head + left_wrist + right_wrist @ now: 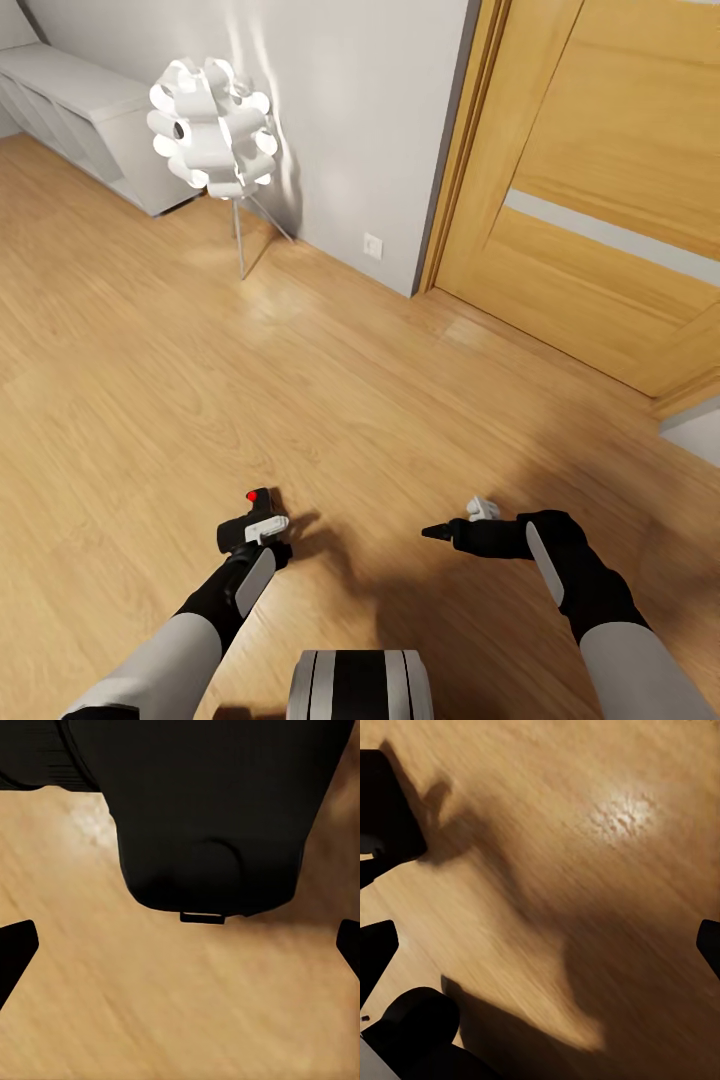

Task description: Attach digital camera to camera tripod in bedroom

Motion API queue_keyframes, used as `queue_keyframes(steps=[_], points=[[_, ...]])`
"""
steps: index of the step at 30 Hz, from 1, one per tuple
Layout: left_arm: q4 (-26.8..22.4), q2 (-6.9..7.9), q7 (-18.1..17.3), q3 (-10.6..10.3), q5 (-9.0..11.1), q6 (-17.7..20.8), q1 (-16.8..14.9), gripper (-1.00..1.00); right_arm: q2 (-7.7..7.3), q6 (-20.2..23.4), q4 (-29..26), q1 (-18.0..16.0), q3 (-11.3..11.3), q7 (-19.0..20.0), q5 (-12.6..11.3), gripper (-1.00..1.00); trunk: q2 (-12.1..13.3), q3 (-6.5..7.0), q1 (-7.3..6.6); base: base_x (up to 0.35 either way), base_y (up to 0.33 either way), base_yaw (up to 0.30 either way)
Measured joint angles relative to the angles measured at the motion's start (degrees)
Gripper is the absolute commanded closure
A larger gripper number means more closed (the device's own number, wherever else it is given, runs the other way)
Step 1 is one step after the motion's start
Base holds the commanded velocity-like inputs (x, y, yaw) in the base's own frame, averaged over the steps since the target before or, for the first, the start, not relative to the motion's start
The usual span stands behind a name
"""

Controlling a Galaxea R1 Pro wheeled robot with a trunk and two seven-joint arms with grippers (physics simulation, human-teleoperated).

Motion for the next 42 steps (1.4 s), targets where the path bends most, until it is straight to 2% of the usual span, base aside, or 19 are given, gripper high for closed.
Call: queue_keyframes(steps=[15,19,25,42], points=[[0.6,0.03,0.0,0.7,0.7,-0.4,0.0,-1.00,0.00,0.1,-0.1,0.0,-0.4,-1.2,0.0,-1.00,0.0,0.00,0.00,0.000,0.000,0.000],[0.7,-0.06,0.0,0.9,0.8,-0.4,0.0,-1.00,0.00,0.2,0.1,0.0,-2.5,-2.5,0.0,-1.00,0.0,0.00,0.00,0.000,0.000,0.000],[0.7,-0.20,0.1,0.9,0.9,-0.6,0.0,-1.00,0.00,0.5,0.2,0.0,-4.4,-2.9,-0.1,-1.00,0.0,0.00,0.00,0.000,0.000,0.000],[0.7,-0.20,0.2,1.0,1.0,-2.2,0.0,-1.00,0.00,0.6,0.4,0.0,-4.9,-3.0,-0.1,-1.00,0.0,0.00,0.00,0.000,0.000,0.000]])
